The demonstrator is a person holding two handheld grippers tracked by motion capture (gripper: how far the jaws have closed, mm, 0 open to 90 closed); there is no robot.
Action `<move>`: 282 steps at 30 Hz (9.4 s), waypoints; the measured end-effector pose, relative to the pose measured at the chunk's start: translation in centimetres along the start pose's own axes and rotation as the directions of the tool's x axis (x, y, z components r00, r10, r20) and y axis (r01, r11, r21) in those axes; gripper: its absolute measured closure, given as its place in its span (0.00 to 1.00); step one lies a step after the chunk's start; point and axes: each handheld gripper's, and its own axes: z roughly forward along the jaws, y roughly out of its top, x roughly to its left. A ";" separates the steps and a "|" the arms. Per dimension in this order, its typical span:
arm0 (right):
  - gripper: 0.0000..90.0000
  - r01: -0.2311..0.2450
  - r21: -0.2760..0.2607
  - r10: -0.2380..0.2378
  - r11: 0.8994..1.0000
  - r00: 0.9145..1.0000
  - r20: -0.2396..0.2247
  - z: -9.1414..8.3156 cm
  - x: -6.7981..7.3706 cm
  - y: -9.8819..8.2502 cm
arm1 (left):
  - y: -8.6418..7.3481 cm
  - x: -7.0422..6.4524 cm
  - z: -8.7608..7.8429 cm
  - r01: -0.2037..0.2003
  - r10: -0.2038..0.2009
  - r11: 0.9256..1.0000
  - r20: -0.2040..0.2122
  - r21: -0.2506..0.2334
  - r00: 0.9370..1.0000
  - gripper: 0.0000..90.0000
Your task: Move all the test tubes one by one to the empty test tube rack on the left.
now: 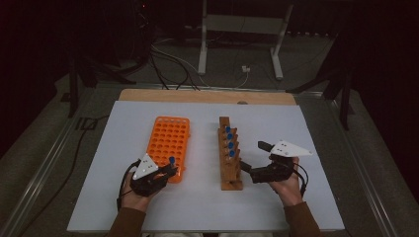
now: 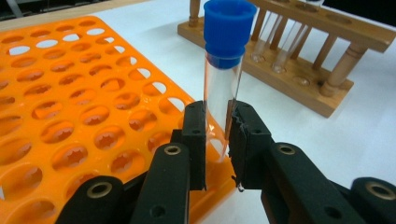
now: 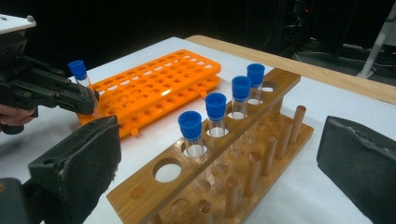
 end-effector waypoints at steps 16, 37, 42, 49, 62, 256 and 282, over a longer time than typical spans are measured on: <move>0.00 0.002 0.004 -0.002 1.000 1.000 -0.003 0.2 0.0 -0.1 | -0.2 -1.2 0.9 -0.026 0.028 0.999 -0.069 0.034 0.997 0.87; 0.00 0.019 0.026 -0.019 0.999 1.000 0.005 0.9 0.4 -0.2 | 0.0 -1.5 0.6 0.029 -0.027 0.999 -0.064 0.021 0.998 0.70; 0.03 0.020 0.040 -0.020 0.999 1.000 0.005 1.5 0.6 -0.4 | 0.3 -0.9 0.0 0.057 -0.057 0.998 -0.048 0.002 0.997 0.59; 0.10 0.020 0.069 -0.019 0.997 1.000 -0.009 2.5 0.9 -0.7 | 0.7 -0.3 -0.8 0.092 -0.096 0.994 -0.073 -0.057 0.993 0.30; 0.65 0.095 0.099 -0.093 0.991 0.995 -0.021 4.4 1.6 -1.5 | 0.9 0.6 -1.4 0.122 -0.133 0.988 -0.120 -0.096 0.984 0.01; 0.03 0.001 0.039 -0.002 0.999 1.000 0.013 1.7 0.9 1.3 | 2.0 0.7 -2.2 -0.003 -0.007 0.989 -0.063 -0.146 0.998 0.87; 0.03 0.011 0.054 -0.011 0.999 1.000 -0.002 1.9 1.1 1.1 | -0.2 0.9 -0.9 0.021 -0.020 1.000 -0.055 0.014 0.998 0.87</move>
